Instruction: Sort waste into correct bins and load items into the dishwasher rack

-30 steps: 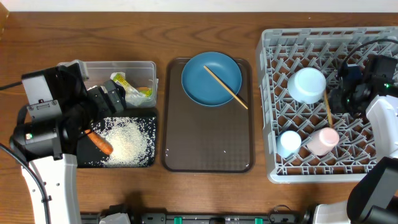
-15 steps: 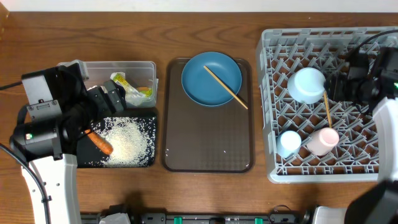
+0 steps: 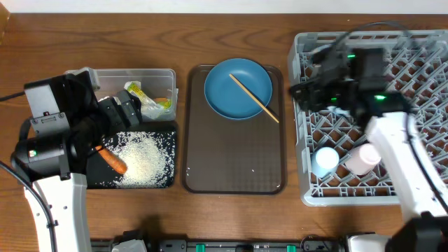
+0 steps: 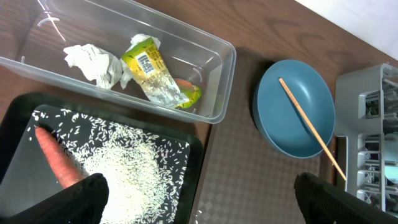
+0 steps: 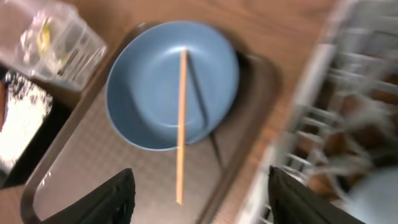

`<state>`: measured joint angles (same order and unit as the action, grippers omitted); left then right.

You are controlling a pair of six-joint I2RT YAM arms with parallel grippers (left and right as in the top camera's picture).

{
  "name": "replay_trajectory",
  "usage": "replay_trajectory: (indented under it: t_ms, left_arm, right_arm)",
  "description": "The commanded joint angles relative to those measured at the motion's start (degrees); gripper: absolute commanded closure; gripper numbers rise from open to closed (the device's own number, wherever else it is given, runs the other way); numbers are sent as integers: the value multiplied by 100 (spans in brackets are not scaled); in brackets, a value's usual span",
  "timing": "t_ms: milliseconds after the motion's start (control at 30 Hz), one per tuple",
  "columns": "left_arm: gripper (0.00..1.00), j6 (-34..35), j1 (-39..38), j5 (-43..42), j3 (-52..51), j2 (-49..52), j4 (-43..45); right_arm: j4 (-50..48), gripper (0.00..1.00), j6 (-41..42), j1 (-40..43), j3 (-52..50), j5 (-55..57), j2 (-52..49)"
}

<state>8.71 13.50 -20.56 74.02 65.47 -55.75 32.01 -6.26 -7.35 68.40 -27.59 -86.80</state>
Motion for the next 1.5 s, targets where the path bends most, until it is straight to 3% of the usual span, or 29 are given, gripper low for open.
replay_trajectory:
  t_ms: [0,367,633,1200,1467]
  left_arm:
    - [2,-74,33,70,11,-31,-20]
    - [2,-74,33,70,11,-31,-20]
    - [2,-74,33,70,11,-31,-20]
    - [2,-74,33,70,11,-31,-20]
    - [2,-74,33,70,11,-31,-20]
  right_arm:
    - [-210,36,109,-562,-94,713,-407]
    - [-1460,31,-411,-2085,-94,3134,-1880]
    - [-1725,31,-407,-2192,-94,3401,-2396]
    - [-1875,86,-356,-2240,-90,3314,-2365]
    - [-1875,96,-131,-2240,-42,2883,-1923]
